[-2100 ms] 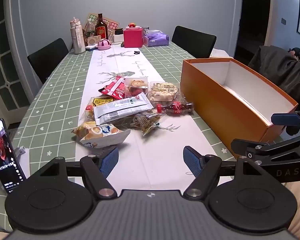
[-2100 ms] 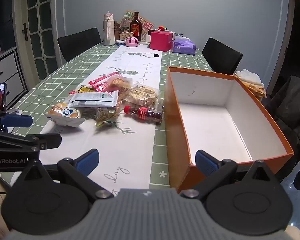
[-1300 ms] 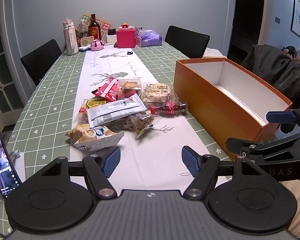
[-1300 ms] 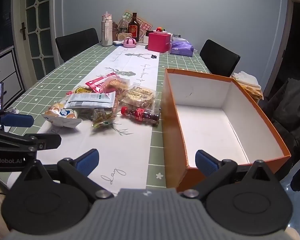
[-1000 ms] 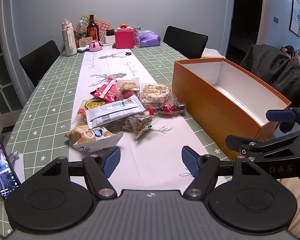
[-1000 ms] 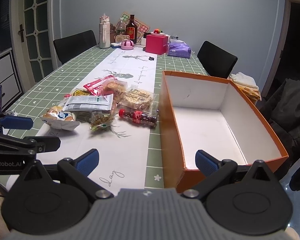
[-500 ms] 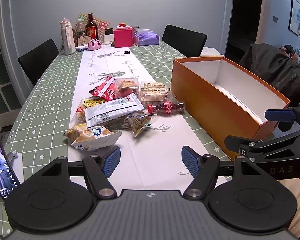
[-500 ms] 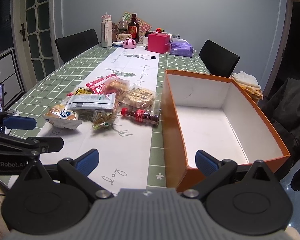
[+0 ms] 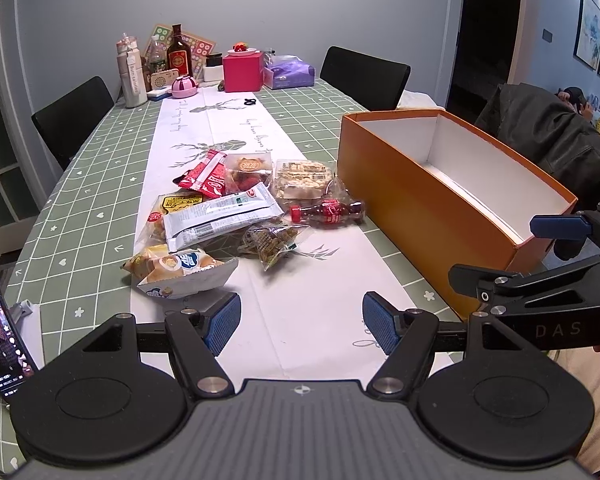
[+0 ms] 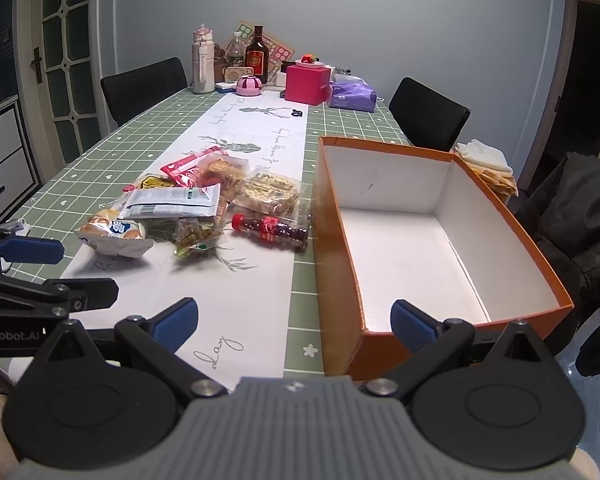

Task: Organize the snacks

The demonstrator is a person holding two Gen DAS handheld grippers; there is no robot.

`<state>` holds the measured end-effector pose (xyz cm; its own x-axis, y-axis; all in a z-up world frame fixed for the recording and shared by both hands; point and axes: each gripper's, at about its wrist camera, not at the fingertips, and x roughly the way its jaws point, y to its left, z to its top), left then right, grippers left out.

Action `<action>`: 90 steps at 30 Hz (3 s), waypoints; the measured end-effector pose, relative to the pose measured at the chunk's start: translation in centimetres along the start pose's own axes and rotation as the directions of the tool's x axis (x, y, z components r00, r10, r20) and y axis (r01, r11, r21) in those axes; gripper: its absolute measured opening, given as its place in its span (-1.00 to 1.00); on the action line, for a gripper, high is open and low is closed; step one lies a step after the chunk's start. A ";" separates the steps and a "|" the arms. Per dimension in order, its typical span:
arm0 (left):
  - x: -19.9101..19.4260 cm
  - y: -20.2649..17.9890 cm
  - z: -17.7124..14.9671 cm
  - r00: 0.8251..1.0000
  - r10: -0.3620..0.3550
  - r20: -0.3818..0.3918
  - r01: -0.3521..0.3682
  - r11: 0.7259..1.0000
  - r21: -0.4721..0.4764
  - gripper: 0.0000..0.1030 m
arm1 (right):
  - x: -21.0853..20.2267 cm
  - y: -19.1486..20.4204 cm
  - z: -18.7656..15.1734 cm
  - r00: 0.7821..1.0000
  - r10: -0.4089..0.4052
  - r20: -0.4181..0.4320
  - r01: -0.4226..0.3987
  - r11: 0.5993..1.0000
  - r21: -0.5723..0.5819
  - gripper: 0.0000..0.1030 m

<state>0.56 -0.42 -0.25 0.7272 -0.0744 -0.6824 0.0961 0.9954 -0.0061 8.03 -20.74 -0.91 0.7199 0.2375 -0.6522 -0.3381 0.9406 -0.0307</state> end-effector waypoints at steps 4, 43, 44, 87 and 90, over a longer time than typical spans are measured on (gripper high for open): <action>0.1 0.0 0.0 1.000 -0.003 -0.003 0.003 1.000 0.000 0.59 | 0.0 0.0 0.0 1.000 -0.005 -0.002 0.005 1.000 0.001 0.94; 1.3 3.1 0.8 0.998 -0.006 0.060 0.004 0.999 0.047 0.59 | 2.0 1.9 1.8 0.994 0.075 0.081 -0.070 0.996 -0.055 0.84; 1.6 3.5 1.0 0.998 -0.006 0.063 0.002 0.998 0.062 0.59 | 2.3 2.1 2.1 0.993 0.084 0.087 -0.079 0.995 -0.062 0.72; 14.2 14.0 1.8 0.986 -0.040 -0.161 -0.023 0.928 -0.373 0.56 | 20.7 8.2 4.1 0.958 0.272 -0.096 -0.278 0.958 -0.065 0.14; 14.3 13.5 1.6 0.981 -0.060 -0.183 -0.010 0.933 -0.359 0.48 | 20.0 8.3 3.6 0.962 0.248 -0.112 -0.259 0.962 -0.092 0.12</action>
<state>13.34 11.85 -8.89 0.5835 -0.1216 -0.8029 -0.1616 0.9516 -0.2615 21.77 -7.34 -11.50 0.5411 0.4350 -0.7197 -0.5674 0.8205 0.0693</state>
